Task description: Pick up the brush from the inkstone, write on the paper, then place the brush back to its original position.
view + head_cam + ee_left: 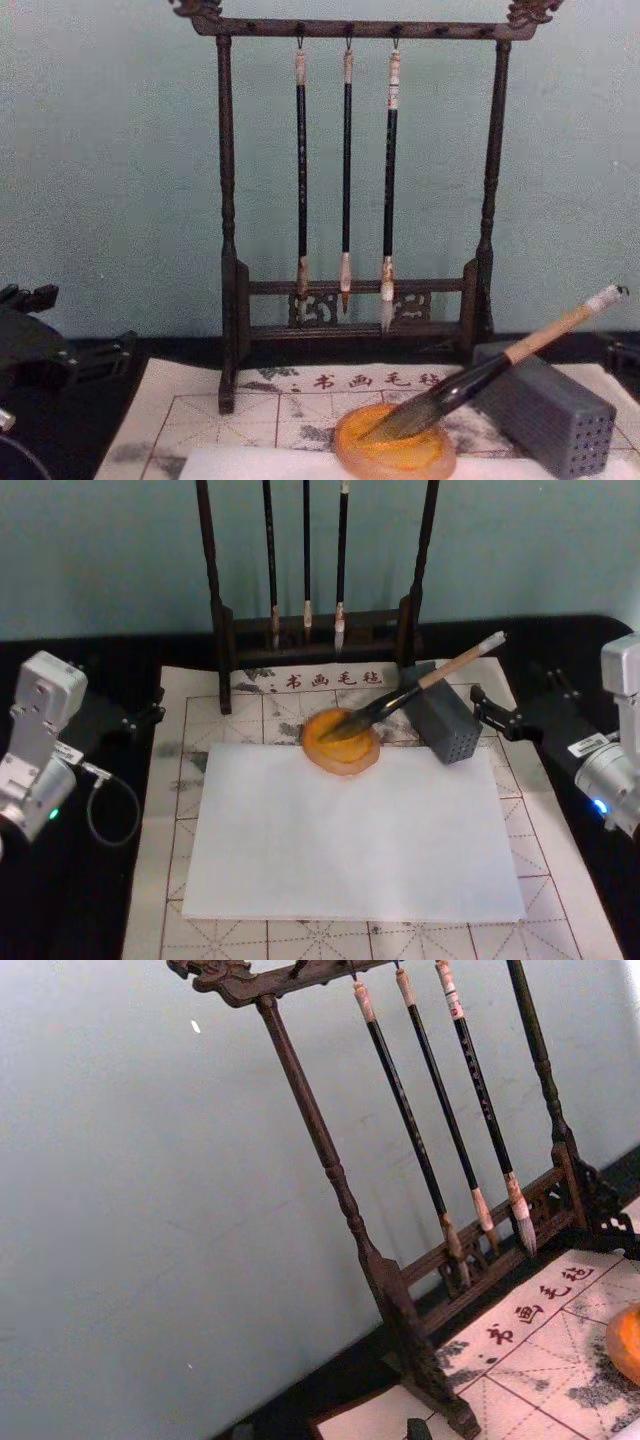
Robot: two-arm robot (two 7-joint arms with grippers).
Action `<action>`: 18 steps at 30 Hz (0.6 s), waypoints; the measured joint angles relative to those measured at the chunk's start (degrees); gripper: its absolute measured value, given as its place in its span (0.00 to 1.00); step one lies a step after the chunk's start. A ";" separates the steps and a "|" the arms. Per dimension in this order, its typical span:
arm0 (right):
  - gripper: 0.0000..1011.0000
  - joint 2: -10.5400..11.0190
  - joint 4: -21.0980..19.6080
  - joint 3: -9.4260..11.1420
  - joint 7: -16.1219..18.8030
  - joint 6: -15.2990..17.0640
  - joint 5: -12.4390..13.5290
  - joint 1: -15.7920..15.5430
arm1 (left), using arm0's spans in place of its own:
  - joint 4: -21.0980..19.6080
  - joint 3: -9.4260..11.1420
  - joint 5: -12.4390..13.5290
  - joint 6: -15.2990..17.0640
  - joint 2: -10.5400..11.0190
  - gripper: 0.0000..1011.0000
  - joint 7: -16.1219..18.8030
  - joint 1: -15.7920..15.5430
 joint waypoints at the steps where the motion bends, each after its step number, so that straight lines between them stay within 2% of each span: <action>1: 0.99 -0.60 -0.04 0.71 0.90 1.03 1.84 -0.10 | 0.00 0.00 0.00 0.00 0.00 0.99 0.00 0.00; 3: 0.99 -1.18 -0.04 1.33 1.70 1.98 3.55 -0.15 | 0.00 0.00 0.00 0.00 0.00 0.99 0.00 0.00; 4: 0.99 -1.91 0.02 2.19 2.44 3.02 5.47 -0.21 | 0.00 0.00 0.00 0.00 0.00 0.99 0.00 0.00; 5: 0.99 -1.91 0.02 2.19 2.44 3.02 5.47 -0.21 | 0.00 0.00 0.00 0.00 0.00 0.99 0.00 0.00; 8: 0.99 -4.05 0.62 4.42 4.02 5.88 10.46 -0.22 | 0.00 0.00 0.00 0.00 0.00 0.99 0.00 0.00; 10: 0.99 -4.88 0.91 5.24 4.52 6.97 12.26 -0.15 | 0.00 0.00 0.00 0.00 0.00 0.99 0.00 0.00; 11: 0.99 -5.84 1.29 6.20 4.98 8.20 14.22 -0.04 | 0.00 0.00 0.00 0.00 0.00 0.99 0.00 0.00; 18: 0.99 -9.13 3.01 9.11 6.45 12.32 21.39 1.17 | 0.00 0.00 0.00 0.00 0.00 0.99 0.00 0.00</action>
